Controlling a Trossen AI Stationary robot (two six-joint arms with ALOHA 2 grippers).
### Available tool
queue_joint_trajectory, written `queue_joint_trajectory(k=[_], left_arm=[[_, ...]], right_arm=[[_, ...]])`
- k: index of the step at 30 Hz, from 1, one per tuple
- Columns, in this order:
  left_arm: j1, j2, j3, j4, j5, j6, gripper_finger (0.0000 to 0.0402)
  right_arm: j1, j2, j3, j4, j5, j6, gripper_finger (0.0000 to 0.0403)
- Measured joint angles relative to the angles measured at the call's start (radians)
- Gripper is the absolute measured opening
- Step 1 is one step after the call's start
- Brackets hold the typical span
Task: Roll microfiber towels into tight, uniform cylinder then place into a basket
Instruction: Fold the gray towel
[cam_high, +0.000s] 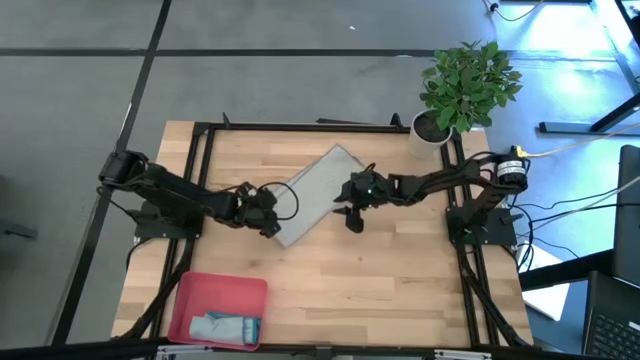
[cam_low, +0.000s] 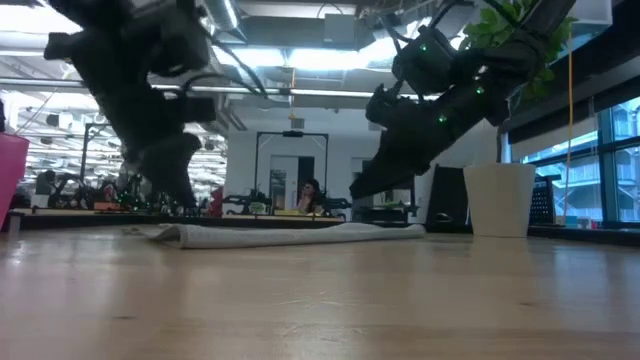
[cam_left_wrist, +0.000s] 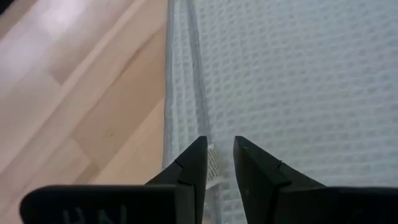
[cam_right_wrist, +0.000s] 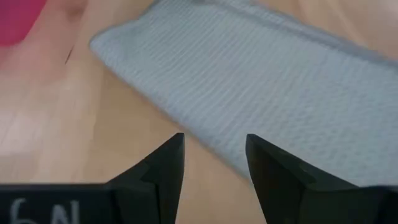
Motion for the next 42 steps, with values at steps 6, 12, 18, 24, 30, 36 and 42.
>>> queue_joint_trajectory(k=[6, 12, 18, 24, 30, 36, 42], left_arm=[[0.025, 0.038, -0.031, 0.026, 0.023, -0.025, 0.0071], [0.019, 0.083, -0.03, 0.046, 0.095, -0.026, 0.0071], [-0.015, 0.11, -0.026, 0.093, 0.108, -0.028, 0.0071], [-0.064, 0.113, -0.028, 0.201, 0.167, -0.027, 0.0071], [-0.111, 0.115, -0.03, 0.299, 0.238, -0.027, 0.0071], [-0.151, 0.108, -0.019, 0.329, 0.178, -0.001, 0.0071], [-0.155, 0.093, 0.036, 0.284, 0.062, 0.072, 0.0071]], right_arm=[[0.02, 0.073, -0.001, 0.024, 0.008, 0.002, 0.0173], [0.01, 0.122, -0.001, 0.033, 0.118, 0.002, 0.0173], [-0.015, 0.127, -0.001, 0.036, 0.151, 0.002, 0.0173], [-0.049, 0.127, -0.001, 0.031, 0.174, 0.001, 0.0173], [-0.085, 0.127, -0.001, 0.033, 0.205, 0.001, 0.0173], [-0.101, 0.115, -0.002, 0.031, 0.207, 0.001, 0.0173], [-0.088, 0.04, 0.004, 0.03, 0.184, -0.023, 0.0173]])
